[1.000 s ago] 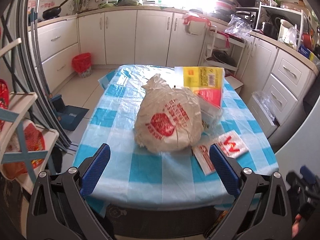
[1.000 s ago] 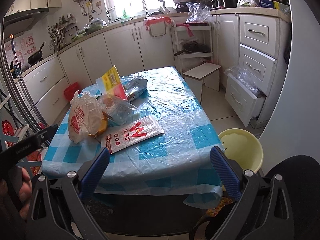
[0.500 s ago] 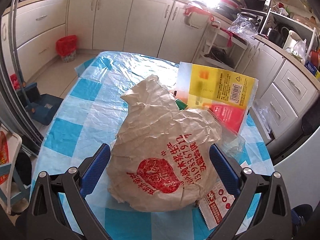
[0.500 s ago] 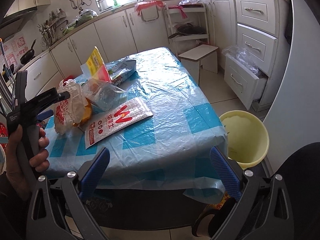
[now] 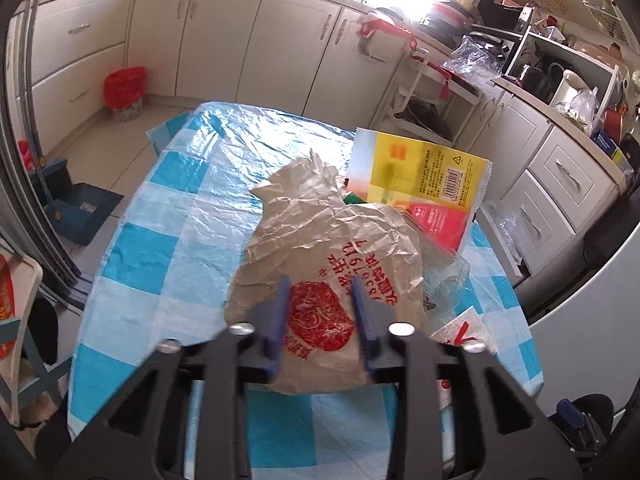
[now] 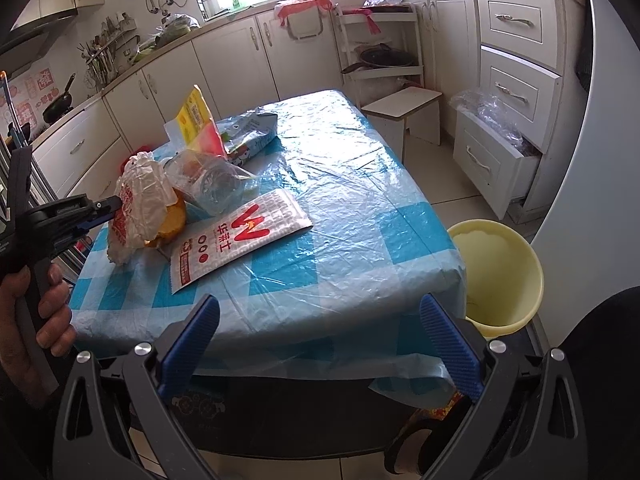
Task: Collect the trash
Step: 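Grasp the white printed plastic bag with the left gripper and lift, then hold the plastic bag up with the left gripper while the right gripper approaches the red-printed paper bag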
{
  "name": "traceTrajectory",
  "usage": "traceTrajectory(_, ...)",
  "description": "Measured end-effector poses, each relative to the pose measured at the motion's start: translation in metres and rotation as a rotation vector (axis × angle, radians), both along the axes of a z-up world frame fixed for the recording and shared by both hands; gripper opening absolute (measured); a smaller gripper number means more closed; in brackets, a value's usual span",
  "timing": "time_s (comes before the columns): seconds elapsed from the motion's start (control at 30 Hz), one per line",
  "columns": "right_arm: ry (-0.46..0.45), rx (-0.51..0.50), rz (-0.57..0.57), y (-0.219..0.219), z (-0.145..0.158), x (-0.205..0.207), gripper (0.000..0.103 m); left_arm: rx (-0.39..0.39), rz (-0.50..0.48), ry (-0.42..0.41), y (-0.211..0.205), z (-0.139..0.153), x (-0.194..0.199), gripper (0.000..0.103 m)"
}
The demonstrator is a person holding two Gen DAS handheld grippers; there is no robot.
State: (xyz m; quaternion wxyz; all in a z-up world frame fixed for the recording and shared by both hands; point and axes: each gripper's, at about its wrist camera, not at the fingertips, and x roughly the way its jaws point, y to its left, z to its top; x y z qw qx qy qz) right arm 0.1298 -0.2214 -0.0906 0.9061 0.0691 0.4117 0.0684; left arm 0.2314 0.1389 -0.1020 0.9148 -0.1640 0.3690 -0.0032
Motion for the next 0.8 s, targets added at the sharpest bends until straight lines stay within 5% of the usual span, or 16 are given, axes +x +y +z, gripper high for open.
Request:
traceTrajectory(0.03, 0.001, -0.002, 0.002, 0.000, -0.001, 0.000, 0.096, 0.029, 0.018, -0.014, 0.003, 0.002, -0.001, 0.097)
traceTrajectory(0.2, 0.020, -0.011, 0.010, 0.004, -0.007, 0.003, 0.096, 0.085, -0.080, -0.016, 0.014, -0.003, 0.018, 0.095)
traceTrajectory(0.37, 0.039, -0.017, 0.019, 0.008, -0.013, 0.007, 0.096, 0.013, -0.191, 0.060, 0.020, -0.024, 0.048, 0.094)
traceTrajectory(0.43, 0.041, -0.021, 0.021, 0.010, -0.014, 0.007, 0.096, -0.043, -0.199, 0.072, 0.024, -0.027, 0.051, 0.082)
traceTrajectory(0.53, 0.050, -0.016, 0.021, 0.011, -0.017, 0.008, 0.096, -0.111, -0.223, 0.107, 0.026, -0.033, 0.051, 0.029)
traceTrajectory(0.8, 0.030, -0.017, 0.036, 0.014, -0.012, 0.007, 0.096, -0.138, -0.231, 0.042, 0.028, -0.014, 0.014, 0.019)
